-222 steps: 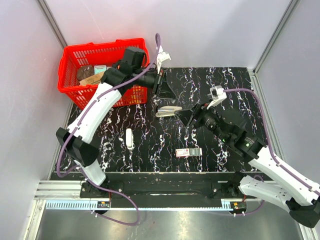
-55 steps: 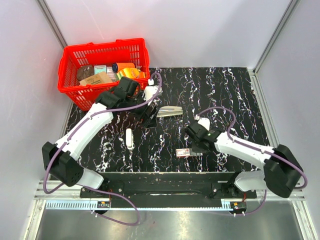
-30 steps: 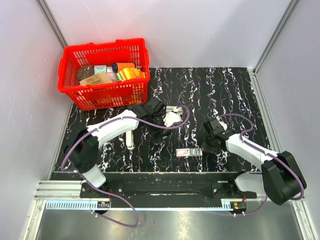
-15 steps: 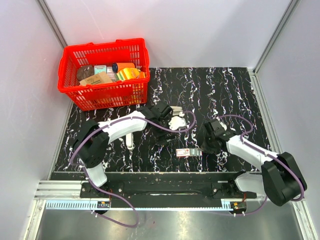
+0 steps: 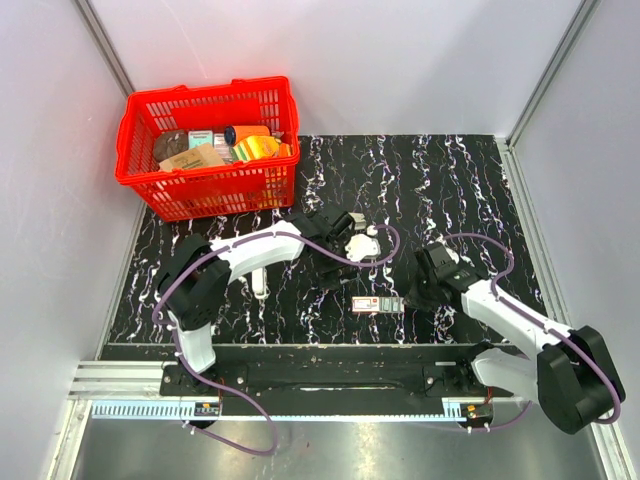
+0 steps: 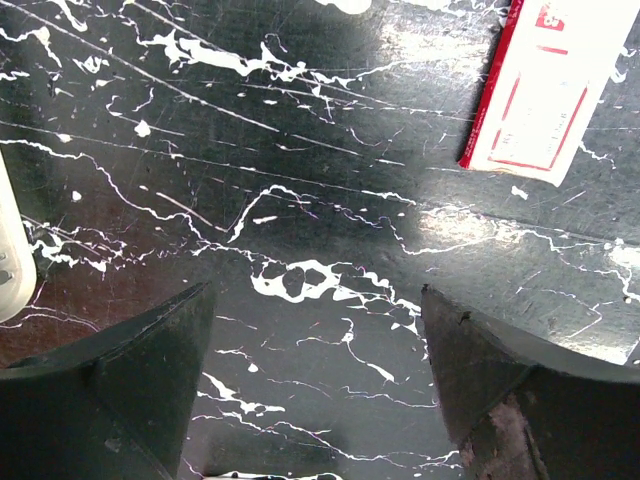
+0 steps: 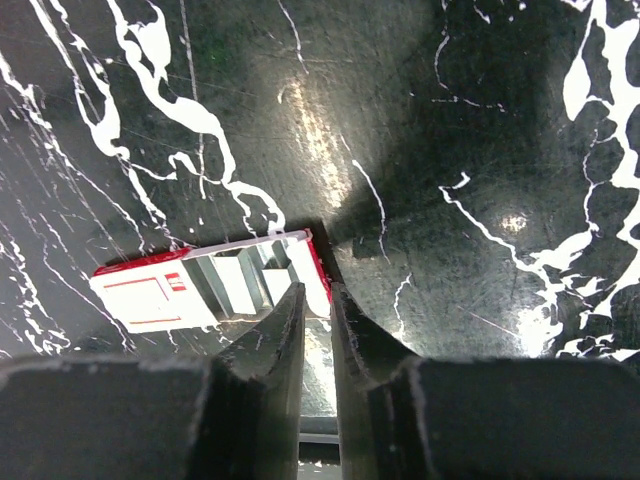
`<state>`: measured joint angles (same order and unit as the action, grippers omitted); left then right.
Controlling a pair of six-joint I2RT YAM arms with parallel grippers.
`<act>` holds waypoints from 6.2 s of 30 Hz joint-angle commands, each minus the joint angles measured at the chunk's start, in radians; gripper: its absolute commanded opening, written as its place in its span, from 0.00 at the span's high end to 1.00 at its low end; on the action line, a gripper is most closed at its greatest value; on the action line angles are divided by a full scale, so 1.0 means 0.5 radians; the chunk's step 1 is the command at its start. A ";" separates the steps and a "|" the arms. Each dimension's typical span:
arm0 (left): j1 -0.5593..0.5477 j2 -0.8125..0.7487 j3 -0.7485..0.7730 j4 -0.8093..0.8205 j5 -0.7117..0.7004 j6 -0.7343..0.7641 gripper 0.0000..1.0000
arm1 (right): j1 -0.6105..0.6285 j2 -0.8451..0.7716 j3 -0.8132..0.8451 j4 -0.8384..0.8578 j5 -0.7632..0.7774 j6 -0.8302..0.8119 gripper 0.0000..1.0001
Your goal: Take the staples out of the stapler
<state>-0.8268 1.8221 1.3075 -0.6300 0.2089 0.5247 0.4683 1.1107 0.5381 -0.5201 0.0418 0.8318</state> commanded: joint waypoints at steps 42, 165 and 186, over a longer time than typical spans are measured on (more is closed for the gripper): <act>-0.083 0.181 -0.102 0.287 -0.151 0.190 0.10 | -0.007 0.414 0.083 0.316 -0.406 -0.068 0.87; -0.104 -0.085 -0.510 0.432 -0.185 0.086 0.12 | 0.413 0.721 0.304 0.614 -0.614 0.174 0.85; -0.055 0.016 -0.372 0.358 -0.200 0.077 0.12 | 0.410 0.782 0.255 0.863 -0.823 -0.007 0.71</act>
<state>-0.8631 1.7893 1.1130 -0.5079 0.1455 0.5636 0.6491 1.5013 0.6430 -0.1196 -0.3344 0.8665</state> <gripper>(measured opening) 0.885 0.287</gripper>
